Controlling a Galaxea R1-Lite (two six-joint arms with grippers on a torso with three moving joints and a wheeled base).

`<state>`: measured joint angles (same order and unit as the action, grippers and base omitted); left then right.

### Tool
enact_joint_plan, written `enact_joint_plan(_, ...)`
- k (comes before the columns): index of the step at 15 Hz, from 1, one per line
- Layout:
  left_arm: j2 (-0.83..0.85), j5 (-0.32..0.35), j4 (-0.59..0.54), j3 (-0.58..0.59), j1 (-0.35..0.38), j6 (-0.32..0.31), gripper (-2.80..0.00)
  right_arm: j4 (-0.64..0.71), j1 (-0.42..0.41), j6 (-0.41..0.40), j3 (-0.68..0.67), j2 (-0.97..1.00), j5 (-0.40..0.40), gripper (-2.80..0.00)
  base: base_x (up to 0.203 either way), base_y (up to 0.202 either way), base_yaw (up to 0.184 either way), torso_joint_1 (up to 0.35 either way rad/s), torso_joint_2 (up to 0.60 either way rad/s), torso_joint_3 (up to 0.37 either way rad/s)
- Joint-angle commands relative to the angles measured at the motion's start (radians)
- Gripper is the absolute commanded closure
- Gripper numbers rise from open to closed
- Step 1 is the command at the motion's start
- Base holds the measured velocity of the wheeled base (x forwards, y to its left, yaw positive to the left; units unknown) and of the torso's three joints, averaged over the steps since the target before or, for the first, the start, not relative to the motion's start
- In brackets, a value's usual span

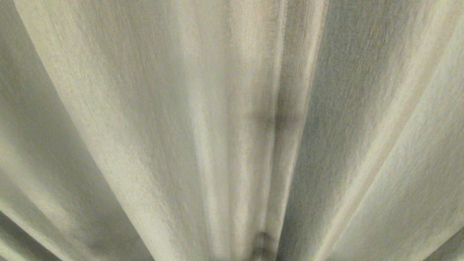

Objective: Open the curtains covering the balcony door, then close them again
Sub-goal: Pull the outer curtains open on both sides

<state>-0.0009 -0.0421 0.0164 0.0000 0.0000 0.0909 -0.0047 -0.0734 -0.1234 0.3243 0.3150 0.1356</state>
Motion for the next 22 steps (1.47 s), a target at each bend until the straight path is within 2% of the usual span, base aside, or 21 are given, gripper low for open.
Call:
enact_joint_plan(1, 0.002, -0.001, 0.0, 0.0, 0.0, 0.001, 0.0, -0.016, 0.0, 0.005, 0.043, 0.071, 0.0, -2.8, 0.0, 0.0, 0.0, 0.0, 0.0, 0.0)
enact_joint_plan(8, 0.001, -0.001, 0.0, 0.0, 0.0, 0.001, 0.0, -0.231, -0.003, 0.045, 0.138, 0.307, -0.005, -2.8, 0.0, 0.0, 0.0, 0.0, 0.0, 0.0)
enact_joint_plan(17, 0.002, -0.001, 0.0, 0.0, 0.0, 0.001, 0.0, -0.479, -0.005, 0.051, 0.297, 0.621, -0.005, -2.8, 0.0, 0.0, 0.0, 0.0, 0.0, 0.0)
enact_joint_plan(22, 0.002, -0.001, 0.0, 0.0, 0.0, 0.001, 0.0, -0.5, -0.014, 0.046, 0.308, 0.652, -0.001, -2.8, 0.0, 0.0, 0.0, 0.0, 0.0, 0.0)
